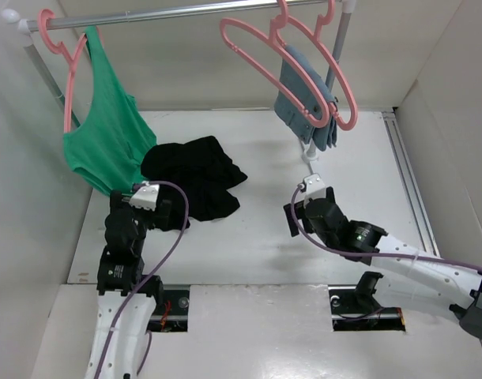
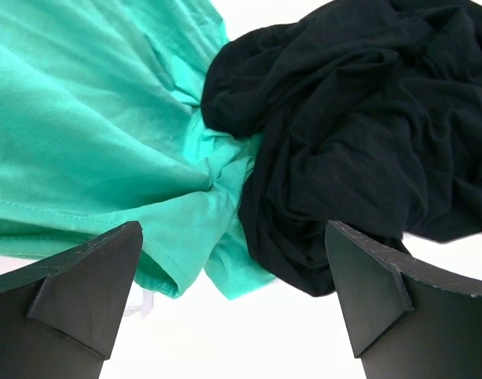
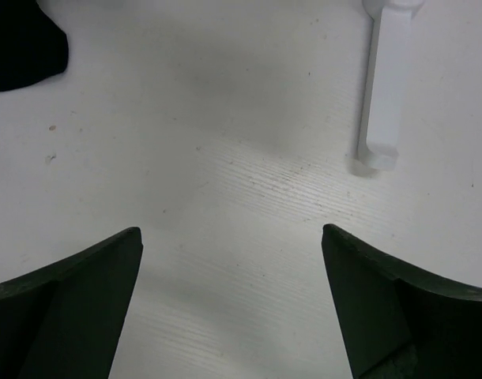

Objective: Place the t-shirt on the hanger
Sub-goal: Move the tshirt to the center of the board

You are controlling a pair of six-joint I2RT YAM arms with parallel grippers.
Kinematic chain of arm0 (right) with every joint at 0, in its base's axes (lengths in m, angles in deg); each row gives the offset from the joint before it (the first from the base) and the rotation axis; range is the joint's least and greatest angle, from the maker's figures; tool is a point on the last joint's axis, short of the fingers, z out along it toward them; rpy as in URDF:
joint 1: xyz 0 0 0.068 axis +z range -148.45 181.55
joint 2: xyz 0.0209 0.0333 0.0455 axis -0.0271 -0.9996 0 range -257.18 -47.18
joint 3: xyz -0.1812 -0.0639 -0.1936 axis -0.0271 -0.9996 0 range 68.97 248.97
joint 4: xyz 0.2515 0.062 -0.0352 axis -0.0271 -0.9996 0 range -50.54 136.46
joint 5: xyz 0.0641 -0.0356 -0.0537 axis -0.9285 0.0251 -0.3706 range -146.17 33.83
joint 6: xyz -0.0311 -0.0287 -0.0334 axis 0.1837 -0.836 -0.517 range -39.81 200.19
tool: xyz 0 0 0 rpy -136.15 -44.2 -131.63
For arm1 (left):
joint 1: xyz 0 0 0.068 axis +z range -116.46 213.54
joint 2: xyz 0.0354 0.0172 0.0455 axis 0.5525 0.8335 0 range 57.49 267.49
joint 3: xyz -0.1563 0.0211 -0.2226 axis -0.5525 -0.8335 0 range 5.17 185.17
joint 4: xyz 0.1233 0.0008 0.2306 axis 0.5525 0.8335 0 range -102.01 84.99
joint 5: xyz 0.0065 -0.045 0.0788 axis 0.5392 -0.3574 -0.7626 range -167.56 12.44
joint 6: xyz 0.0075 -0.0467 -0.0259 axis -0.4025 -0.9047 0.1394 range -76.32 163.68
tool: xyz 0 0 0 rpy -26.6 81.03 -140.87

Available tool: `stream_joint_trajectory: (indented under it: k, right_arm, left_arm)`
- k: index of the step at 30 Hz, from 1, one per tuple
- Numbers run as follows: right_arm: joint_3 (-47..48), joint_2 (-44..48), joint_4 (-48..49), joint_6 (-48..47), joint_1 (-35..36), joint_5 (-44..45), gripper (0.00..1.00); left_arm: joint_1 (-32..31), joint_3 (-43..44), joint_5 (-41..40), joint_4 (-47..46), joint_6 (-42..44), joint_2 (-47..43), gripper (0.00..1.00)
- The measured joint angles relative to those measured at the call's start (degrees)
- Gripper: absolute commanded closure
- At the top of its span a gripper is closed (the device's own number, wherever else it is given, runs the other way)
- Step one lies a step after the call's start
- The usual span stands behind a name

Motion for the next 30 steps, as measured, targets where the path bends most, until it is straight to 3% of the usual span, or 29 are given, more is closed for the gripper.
stream_joint_trajectory:
  k: [3,7,13,19,24,29,30]
  right_arm:
    - [-0.5,1.2,1.3,-0.6,0.0,-0.3,0.00]
    - [-0.4,2.0,5.0,-6.2,0.0,-4.2,0.00]
    - [8.3,-9.3,5.4,-17.5,0.0,-10.5,0.00]
    - [16.2,-21.6,6.8,-25.5,0.0,-17.3,0.00]
    - [19.0,-28.9,6.6,-29.4,0.0,-20.3,0.00]
    - [22.7,-33.5,6.4,-32.8,-0.1,-21.7,0.00]
    - [23.3,-33.9,6.4,-33.4,-0.2,-21.9,0.00]
  left_arm:
    - [0.0,0.1,4.1,2.8,6.2,-1.9,0.00]
    - [0.2,2.4,15.4,10.7,15.7,-1.5,0.00]
    - [0.2,12.2,26.8,16.6,24.9,15.0,0.00]
    - [-6.3,19.7,23.7,16.2,26.4,36.4,0.00]
    - [-13.8,21.0,20.0,7.6,22.9,47.7,0.00]
    - [-14.2,24.2,18.6,3.1,22.0,57.4,0.00]
    - [-14.3,25.2,18.3,2.3,22.0,59.9,0.05]
